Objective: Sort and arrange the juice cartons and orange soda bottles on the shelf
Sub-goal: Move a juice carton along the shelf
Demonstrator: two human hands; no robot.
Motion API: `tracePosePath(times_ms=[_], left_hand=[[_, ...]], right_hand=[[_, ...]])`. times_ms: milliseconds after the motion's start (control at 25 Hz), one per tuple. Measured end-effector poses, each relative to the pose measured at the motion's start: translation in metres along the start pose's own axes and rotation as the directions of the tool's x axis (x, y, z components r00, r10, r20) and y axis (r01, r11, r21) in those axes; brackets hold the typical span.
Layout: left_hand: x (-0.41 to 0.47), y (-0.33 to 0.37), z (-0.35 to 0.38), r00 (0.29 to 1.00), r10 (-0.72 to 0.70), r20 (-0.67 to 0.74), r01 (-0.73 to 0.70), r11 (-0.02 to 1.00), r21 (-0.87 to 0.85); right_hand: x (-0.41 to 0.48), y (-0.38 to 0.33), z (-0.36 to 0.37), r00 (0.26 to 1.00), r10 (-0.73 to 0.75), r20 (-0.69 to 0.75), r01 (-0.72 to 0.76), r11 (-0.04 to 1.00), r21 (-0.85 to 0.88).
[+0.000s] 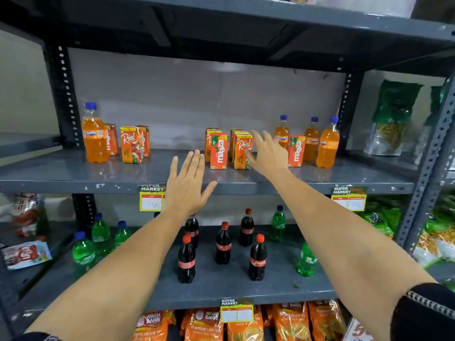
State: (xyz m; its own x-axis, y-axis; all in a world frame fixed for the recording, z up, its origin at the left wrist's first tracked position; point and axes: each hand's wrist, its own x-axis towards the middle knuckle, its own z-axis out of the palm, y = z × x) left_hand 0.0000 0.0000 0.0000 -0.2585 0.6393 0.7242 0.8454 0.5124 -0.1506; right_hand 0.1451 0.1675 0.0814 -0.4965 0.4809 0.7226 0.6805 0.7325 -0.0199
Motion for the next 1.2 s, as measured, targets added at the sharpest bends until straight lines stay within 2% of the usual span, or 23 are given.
tracePosePath(times_ms=[240, 640, 960, 1200], left_hand=[[0.001, -0.001, 0.010, 0.997, 0.020, -0.068, -0.016, 0.998, 0.063], [0.001, -0.002, 0.014, 0.994, 0.011, -0.107, -0.004, 0.998, 0.066], [-0.002, 0.001, 0.010, 0.993, -0.009, -0.119, 0.019, 0.996, 0.083], [-0.003, 0.003, 0.005, 0.998, -0.035, -0.048, 0.041, 0.989, 0.141]], right_hand=[[0.030, -0.004, -0.006, 0.998, -0.066, 0.010, 0.066, 0.998, 0.023], [0.035, -0.010, 0.003, 0.998, -0.058, -0.020, 0.059, 0.996, 0.063], [0.037, -0.055, 0.012, 0.968, -0.239, -0.073, 0.238, 0.971, -0.024], [0.033, -0.077, 0.021, 0.987, -0.157, -0.043, 0.160, 0.983, 0.085]])
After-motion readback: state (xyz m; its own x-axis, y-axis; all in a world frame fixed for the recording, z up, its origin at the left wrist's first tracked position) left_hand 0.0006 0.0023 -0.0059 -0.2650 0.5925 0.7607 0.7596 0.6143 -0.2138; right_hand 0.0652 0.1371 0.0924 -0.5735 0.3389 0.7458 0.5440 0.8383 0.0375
